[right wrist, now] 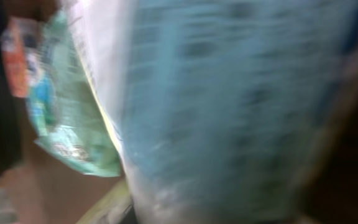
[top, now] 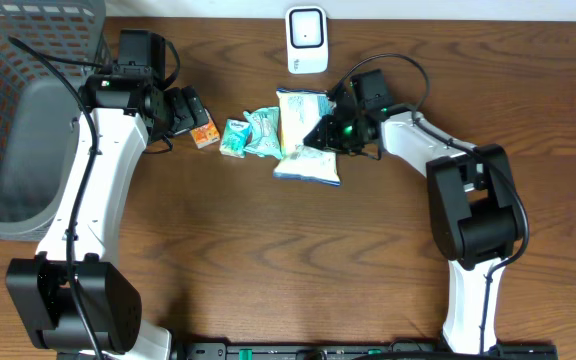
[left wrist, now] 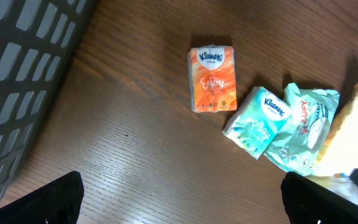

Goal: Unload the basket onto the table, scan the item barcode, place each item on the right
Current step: 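Grasp the white-blue snack bag with the right gripper and lift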

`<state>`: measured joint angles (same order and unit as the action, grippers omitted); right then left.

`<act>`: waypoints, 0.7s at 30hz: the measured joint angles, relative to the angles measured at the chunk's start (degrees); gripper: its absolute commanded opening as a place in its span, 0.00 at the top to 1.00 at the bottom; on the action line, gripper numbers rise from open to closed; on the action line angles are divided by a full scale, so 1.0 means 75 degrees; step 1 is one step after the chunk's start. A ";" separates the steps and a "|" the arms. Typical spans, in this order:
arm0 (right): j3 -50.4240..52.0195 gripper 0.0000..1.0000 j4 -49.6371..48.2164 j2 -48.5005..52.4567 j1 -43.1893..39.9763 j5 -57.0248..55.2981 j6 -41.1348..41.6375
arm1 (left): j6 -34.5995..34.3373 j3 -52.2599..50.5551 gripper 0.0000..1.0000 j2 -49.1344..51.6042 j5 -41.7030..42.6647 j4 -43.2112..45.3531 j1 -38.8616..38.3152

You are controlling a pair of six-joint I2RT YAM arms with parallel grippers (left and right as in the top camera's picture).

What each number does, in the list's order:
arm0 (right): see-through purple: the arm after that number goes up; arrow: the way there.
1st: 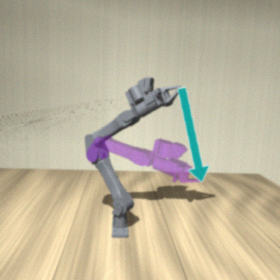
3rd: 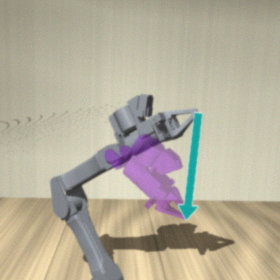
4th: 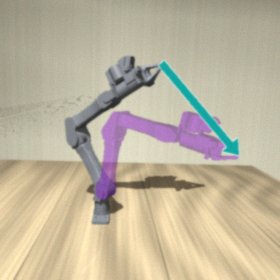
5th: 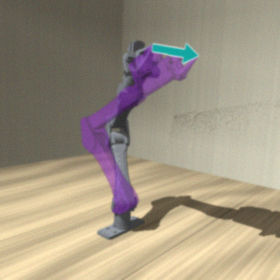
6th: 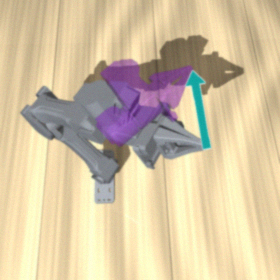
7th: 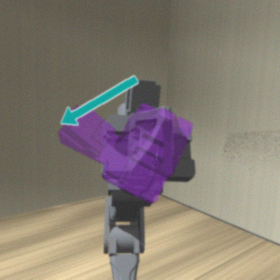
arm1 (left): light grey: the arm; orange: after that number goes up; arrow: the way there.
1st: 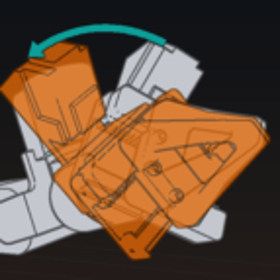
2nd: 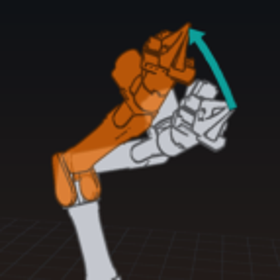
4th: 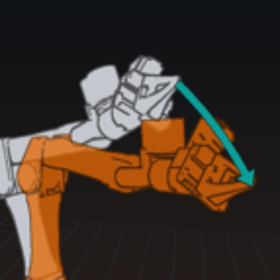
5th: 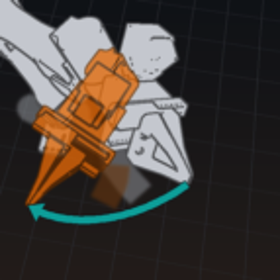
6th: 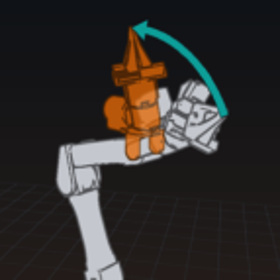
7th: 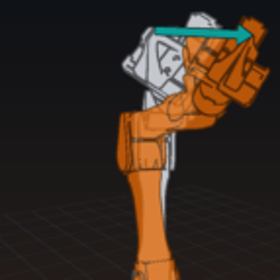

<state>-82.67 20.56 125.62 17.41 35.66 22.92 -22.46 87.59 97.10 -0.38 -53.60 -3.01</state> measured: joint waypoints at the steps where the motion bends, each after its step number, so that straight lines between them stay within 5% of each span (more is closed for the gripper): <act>1: 0.0000 0.99 0.0015 -0.0017 -0.0067 0.0105 0.0012 | 0.0000 0.0000 0.00 0.0000 0.0000 0.0000 0.0000; 9: 0.0280 0.99 0.0583 -0.0472 -0.0848 0.0775 -0.0761 | 0.0000 0.0000 0.00 0.0000 0.0000 0.0000 0.0000; 21: 0.0332 0.99 -0.0102 -0.3436 -0.1364 0.2288 -0.2856 | 0.0003 0.0000 0.00 0.0000 0.0000 0.0003 0.0000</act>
<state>-80.18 19.79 99.85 7.18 52.82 1.50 -22.44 87.59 97.10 -0.38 -53.58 -3.01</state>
